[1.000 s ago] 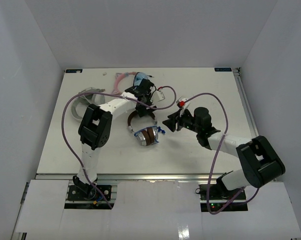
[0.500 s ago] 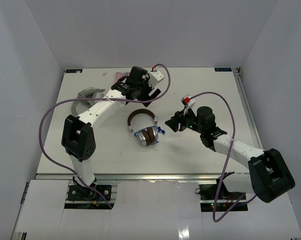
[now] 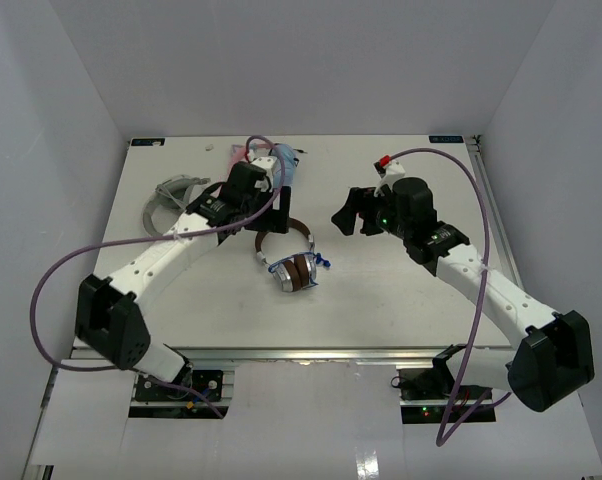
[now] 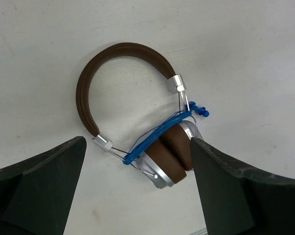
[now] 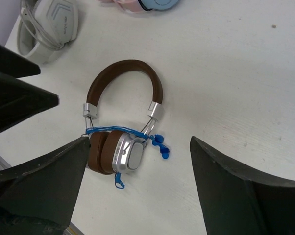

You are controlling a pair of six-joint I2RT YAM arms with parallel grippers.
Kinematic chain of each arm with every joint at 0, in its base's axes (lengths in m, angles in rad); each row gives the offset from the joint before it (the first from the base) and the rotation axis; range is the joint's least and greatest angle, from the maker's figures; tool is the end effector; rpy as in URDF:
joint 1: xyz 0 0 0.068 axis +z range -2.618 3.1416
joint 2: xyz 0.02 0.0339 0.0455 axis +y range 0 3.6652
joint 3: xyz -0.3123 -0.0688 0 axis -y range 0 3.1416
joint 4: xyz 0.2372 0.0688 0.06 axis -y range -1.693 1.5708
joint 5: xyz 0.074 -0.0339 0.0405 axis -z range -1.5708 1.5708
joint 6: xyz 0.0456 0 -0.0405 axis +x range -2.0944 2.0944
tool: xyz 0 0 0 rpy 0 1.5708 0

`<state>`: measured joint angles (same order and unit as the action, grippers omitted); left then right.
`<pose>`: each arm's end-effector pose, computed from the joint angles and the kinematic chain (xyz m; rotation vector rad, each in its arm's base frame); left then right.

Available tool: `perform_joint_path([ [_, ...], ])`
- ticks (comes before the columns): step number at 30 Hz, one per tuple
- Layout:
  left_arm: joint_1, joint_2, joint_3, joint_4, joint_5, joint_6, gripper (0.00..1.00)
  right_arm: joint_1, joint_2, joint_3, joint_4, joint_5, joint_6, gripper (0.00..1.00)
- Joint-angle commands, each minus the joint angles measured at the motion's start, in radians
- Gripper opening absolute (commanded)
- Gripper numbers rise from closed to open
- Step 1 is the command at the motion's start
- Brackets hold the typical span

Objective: Wrap the headphones

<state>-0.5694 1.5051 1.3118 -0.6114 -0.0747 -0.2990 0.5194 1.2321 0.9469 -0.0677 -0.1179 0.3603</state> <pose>0.2769 -0.1732 0.3523 0.2873 2.3800 -0.3251 0.2340 0.1400 0.3577 -0.2390 1.9709 0.6949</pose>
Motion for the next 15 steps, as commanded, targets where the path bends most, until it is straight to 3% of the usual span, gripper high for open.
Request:
perform_joint_path([
  [1,0.000,-0.226,-0.254,0.284,0.047,-0.197,0.98,0.011,-0.028,-0.017,-0.095,0.094,0.052,0.92],
  [5,-0.012,-0.281,-0.374,0.364,0.034,-0.237,0.98,0.016,-0.040,-0.072,-0.077,0.102,0.077,0.94],
  [10,-0.057,-0.304,-0.463,0.368,-0.153,-0.263,0.98,0.028,-0.081,-0.151,0.006,0.081,0.091,0.96],
  [15,-0.058,-0.427,-0.647,0.523,-0.145,-0.258,0.98,0.031,-0.097,-0.175,0.020,0.113,0.089,0.98],
])
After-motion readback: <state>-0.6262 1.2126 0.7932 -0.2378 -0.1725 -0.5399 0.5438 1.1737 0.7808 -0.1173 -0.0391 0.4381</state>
